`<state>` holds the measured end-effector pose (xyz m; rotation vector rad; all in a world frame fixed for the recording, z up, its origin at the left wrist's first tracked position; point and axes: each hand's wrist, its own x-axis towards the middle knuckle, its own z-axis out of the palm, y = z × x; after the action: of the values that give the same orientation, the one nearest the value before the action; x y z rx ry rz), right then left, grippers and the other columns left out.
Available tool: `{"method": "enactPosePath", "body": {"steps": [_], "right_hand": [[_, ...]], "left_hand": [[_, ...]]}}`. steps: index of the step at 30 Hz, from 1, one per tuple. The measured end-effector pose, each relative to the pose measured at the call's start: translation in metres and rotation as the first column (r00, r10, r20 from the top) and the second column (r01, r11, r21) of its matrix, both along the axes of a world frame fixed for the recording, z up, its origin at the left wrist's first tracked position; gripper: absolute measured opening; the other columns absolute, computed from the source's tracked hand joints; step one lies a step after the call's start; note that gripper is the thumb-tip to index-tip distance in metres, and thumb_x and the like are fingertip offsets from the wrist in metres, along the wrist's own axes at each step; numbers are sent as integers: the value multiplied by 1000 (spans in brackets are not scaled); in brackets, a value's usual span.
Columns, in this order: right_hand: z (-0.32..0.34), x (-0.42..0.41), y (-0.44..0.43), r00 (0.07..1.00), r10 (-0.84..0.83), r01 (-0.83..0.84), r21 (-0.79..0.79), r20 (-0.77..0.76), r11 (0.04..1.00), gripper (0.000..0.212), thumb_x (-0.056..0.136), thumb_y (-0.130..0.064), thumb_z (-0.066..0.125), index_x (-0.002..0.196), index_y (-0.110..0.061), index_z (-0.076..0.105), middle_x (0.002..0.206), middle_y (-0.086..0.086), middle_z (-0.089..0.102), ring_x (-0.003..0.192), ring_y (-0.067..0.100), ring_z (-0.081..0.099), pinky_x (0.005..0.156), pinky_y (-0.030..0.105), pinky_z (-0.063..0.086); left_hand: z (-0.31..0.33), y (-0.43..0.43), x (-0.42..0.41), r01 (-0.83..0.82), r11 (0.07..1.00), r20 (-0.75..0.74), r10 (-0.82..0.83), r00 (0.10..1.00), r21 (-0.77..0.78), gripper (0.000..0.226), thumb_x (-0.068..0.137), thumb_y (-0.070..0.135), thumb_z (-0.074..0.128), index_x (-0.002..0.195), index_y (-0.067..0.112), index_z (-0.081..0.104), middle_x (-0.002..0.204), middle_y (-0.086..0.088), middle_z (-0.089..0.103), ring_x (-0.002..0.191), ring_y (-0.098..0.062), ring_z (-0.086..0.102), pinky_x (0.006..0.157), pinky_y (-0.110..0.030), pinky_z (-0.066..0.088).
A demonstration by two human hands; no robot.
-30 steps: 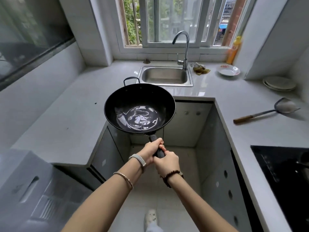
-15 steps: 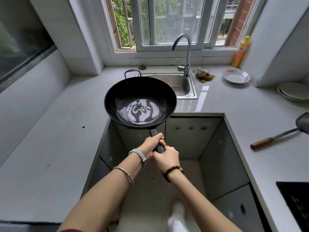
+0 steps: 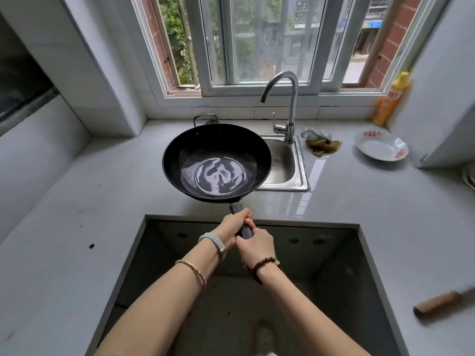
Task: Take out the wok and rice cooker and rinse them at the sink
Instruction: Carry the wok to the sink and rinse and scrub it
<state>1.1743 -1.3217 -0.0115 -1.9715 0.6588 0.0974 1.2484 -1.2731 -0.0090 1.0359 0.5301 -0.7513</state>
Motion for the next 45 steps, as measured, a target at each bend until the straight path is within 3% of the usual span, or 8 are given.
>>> {"method": "enactPosePath", "body": {"steps": [7,13,18,24,26,30,38,45], "right_hand": [[-4,52,-25,1000,16,-16,29,-10,999,30,78,-24,64,104,-9,68,88,5,70,68,12,61,46,12,35],[-15,88,-36,998,-6,9,47,-70,999,29,79,-25,65,104,-10,67,86,5,68,72,15,62,52,16,40],[-22,112,-39,993,-55,61,56,-103,997,24,81,-21,63,102,-10,67,80,2,66,62,7,58,44,10,34],[-30,133,-39,988,-91,99,60,-121,993,36,77,-23,64,112,-15,66,94,6,70,85,18,65,75,28,54],[-34,137,-39,988,-97,104,60,-116,993,38,78,-23,64,116,-17,65,96,5,70,86,17,65,78,30,55],[-39,141,-39,984,-130,141,77,-125,987,37,80,-22,65,116,-16,64,91,4,69,76,16,65,61,23,51],[-50,142,-40,980,-148,161,89,-134,983,42,80,-25,66,122,-20,59,93,4,67,67,16,62,52,21,48],[-53,143,-43,969,-147,174,121,-199,977,35,82,-27,66,112,-11,58,83,7,67,50,12,58,42,20,45]], "left_hand": [[-5,-22,54,37,999,-15,-37,999,27,29,93,3,46,66,11,44,44,4,39,32,-6,40,38,-14,41],[-22,-36,91,61,998,-84,-59,995,13,27,92,4,48,66,11,45,44,4,40,32,-7,41,37,-15,41],[-37,-43,119,100,995,-111,-96,989,28,26,92,3,49,67,11,45,43,4,40,32,-7,40,37,-16,41],[-50,-45,142,139,990,-142,-133,981,31,25,91,2,49,67,10,45,48,3,39,35,-7,40,38,-16,41],[-52,-46,147,149,989,-156,-144,977,24,25,90,1,49,67,9,45,50,2,39,36,-7,39,39,-17,41],[-58,-46,153,184,983,-169,-178,969,21,24,92,3,49,69,10,45,48,3,41,36,-7,40,40,-17,42],[-64,-48,156,233,972,-182,-224,958,30,24,90,3,50,68,11,45,47,3,41,39,-9,41,43,-20,44],[-64,-46,160,294,956,-199,-284,938,23,20,90,5,54,72,11,50,52,1,46,46,-13,46,49,-26,48]]}}
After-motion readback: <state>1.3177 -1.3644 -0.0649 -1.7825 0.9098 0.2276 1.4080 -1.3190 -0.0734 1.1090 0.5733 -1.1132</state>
